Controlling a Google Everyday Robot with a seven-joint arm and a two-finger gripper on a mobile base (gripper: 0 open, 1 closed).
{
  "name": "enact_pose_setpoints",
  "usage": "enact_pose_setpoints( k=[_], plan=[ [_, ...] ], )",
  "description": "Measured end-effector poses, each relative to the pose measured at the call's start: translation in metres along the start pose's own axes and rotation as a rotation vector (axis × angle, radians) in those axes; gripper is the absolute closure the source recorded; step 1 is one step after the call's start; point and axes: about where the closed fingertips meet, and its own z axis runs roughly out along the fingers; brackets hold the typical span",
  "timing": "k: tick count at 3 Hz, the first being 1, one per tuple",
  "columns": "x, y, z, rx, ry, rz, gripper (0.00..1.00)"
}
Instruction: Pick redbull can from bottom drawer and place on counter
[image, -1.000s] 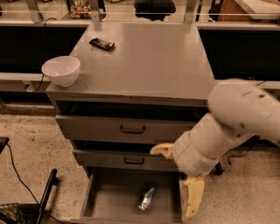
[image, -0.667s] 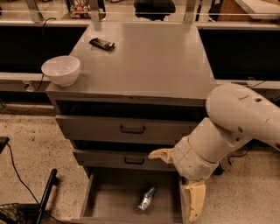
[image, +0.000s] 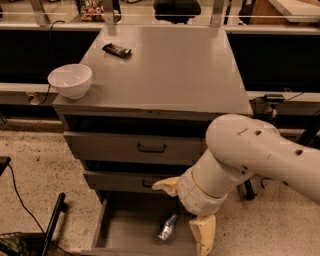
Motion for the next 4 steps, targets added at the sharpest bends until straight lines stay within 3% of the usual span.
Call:
enact_pose_setpoints(
  k=[1,2,3,4],
  plan=[
    [0.0,-0.008,0.0,0.029,0.008,-0.022,0.0],
    [0.0,-0.007,0.0,0.026,0.007,-0.019,0.0],
    [-0.002,-0.025,0.031,0.023,0.027,-0.159,0.0],
    [-0.01,-0.049,0.07,0.049,0.026,-0.408,0.0]
  ],
)
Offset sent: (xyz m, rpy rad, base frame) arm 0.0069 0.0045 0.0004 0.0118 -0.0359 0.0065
